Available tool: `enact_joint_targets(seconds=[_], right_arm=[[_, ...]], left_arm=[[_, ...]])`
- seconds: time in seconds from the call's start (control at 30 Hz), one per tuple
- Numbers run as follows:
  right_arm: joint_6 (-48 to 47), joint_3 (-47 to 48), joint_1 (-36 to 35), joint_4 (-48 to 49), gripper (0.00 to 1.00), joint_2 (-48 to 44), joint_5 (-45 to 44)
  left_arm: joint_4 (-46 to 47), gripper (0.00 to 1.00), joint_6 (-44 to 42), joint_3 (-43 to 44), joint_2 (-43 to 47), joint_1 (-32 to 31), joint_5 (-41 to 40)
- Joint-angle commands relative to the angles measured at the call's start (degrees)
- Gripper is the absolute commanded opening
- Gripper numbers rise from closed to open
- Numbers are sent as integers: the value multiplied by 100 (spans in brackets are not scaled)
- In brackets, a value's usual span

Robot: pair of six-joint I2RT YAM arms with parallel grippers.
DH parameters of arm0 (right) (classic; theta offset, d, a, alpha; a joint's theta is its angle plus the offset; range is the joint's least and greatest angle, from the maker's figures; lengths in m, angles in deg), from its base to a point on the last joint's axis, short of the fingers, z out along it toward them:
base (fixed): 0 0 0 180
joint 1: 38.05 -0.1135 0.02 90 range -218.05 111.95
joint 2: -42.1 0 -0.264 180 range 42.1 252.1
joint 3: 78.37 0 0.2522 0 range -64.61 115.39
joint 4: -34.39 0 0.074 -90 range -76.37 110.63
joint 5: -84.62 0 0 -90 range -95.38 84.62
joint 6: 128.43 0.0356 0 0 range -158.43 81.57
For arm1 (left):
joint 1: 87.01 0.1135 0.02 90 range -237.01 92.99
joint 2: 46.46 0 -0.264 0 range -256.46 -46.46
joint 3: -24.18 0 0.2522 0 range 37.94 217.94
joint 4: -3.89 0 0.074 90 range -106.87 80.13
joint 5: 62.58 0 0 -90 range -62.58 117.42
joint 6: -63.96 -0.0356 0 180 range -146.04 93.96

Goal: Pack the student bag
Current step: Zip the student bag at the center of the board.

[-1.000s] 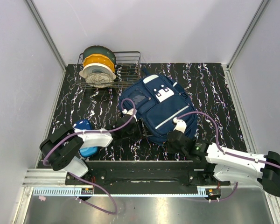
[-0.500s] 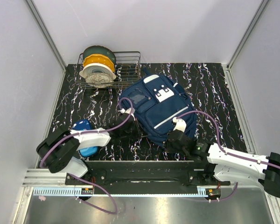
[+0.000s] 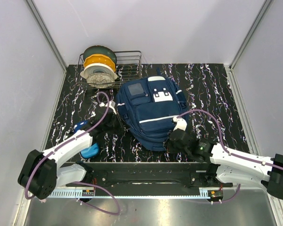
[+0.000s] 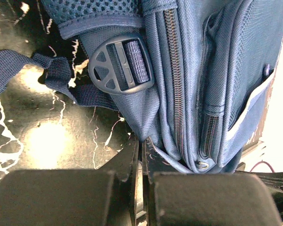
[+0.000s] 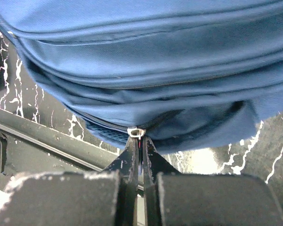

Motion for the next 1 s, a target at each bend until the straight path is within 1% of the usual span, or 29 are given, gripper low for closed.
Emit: enact_joint_targets(seconds=[0.0, 0.03, 0.07, 0.13, 0.17, 0.23, 0.3, 0.33, 0.37, 0.4, 0.43, 0.5, 0.53, 0.57, 0.63, 0.67, 0.73, 0.8, 0.87, 0.9, 0.93, 0.97], right_arm=[[589, 41, 22, -933, 0, -126, -979], [966, 86, 31, -1605, 0, -126, -1271], [1318, 112, 31, -1717, 0, -196, -1456], [1453, 130, 31, -1805, 0, -275, -1686], [1697, 173, 31, -1893, 0, -345, -1791], [1700, 253, 22, -1806, 0, -433, -1906], [1332, 297, 22, -1631, 0, -600, -1819], [1217, 288, 13, -1395, 0, -661, -1775], [868, 297, 22, -1262, 0, -749, -1722], [682, 306, 13, -1139, 0, -767, -1600], [558, 401, -57, -1085, 0, -750, -1581], [242, 629, -153, -1120, 0, -531, -1634], [136, 709, -215, -1120, 0, -417, -1625], [-22, 780, -242, -1120, 0, -233, -1573], [-84, 859, -277, -1050, 0, -109, -1503], [-24, 851, -277, -998, 0, -91, -1476], [56, 711, -277, -727, 0, -152, -1336], [205, 492, -268, -506, 0, -310, -1195], [441, 377, -268, -347, 0, -476, -1107], [504, 263, -286, -294, 0, -512, -1028], [522, 201, -286, -59, 0, -539, -932], [470, 139, -294, 65, 0, -565, -696]], left_arm=[[52, 0, -221, 37, 548, 440, -191], [44, 0, -221, 36, 566, 475, -138], [9, 0, -229, 62, 575, 493, -76], [-27, 0, -264, 98, 548, 493, 117], [-35, 0, -273, 107, 540, 501, 187], [-79, 0, -343, 115, 487, 493, 372], [-97, 0, -440, 89, 469, 493, 512], [-115, 0, -527, 46, 478, 493, 548], [-115, 0, -615, 28, 495, 493, 575], [-97, 4, -764, 19, 470, 493, 610], [-132, 15, -1087, 54, 417, 493, 593], [-395, 38, -1318, 255, 276, 493, 435], [-413, 62, -1424, 291, 276, 493, 460], [-457, 71, -1425, 335, 311, 493, 452], [-396, 82, -1302, 344, 390, 493, 565], [-387, 85, -1241, 318, 460, 493, 609], [-370, 86, -986, 160, 557, 432, 680], [-465, 87, -671, -50, 802, 283, 480], [-536, 88, -380, -192, 1100, -156, 216], [-589, 88, -13, -323, 1180, -332, -108], [-607, 88, 190, -376, 1259, -699, -285], [-616, 88, 410, -438, 1391, -885, -452]])
